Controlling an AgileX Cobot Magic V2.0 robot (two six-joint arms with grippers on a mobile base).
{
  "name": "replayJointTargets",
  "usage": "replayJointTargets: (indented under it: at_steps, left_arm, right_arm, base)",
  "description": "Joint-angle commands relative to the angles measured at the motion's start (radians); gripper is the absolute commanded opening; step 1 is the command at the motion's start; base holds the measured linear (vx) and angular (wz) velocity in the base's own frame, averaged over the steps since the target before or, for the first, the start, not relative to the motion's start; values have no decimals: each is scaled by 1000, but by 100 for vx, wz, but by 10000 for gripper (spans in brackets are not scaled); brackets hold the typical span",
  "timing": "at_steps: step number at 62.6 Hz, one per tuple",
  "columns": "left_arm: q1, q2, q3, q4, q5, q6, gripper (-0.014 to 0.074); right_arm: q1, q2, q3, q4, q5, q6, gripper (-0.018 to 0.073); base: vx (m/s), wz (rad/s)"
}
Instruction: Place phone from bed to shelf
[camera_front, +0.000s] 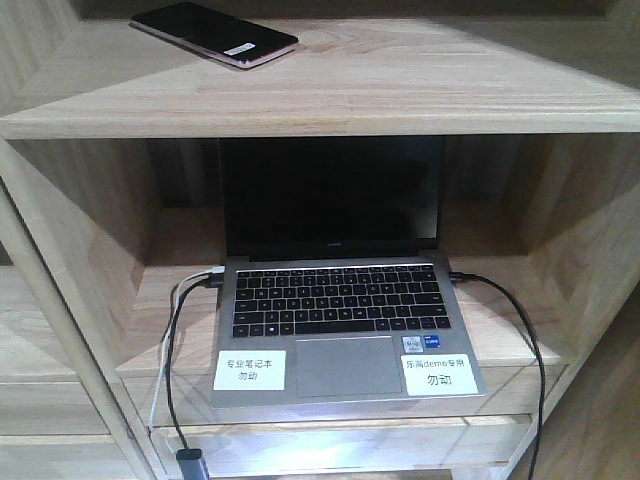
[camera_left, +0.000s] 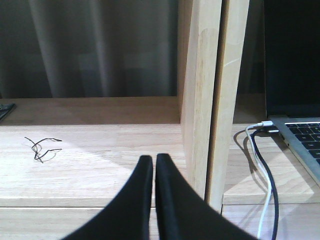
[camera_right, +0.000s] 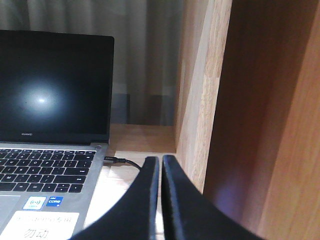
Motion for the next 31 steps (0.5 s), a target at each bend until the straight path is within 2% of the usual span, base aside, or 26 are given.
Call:
replayJointTargets:
  at_steps: [1, 31]
  left_arm:
    - [0, -8, 7, -9, -70, 0, 1]
    - [0, -8, 7, -9, -70, 0, 1]
  right_arm:
    - [-8, -11, 11, 2, -75, -12, -5]
    - [-8, -11, 11, 2, -75, -12, -5]
  base:
    - [0, 0]
    - [0, 0]
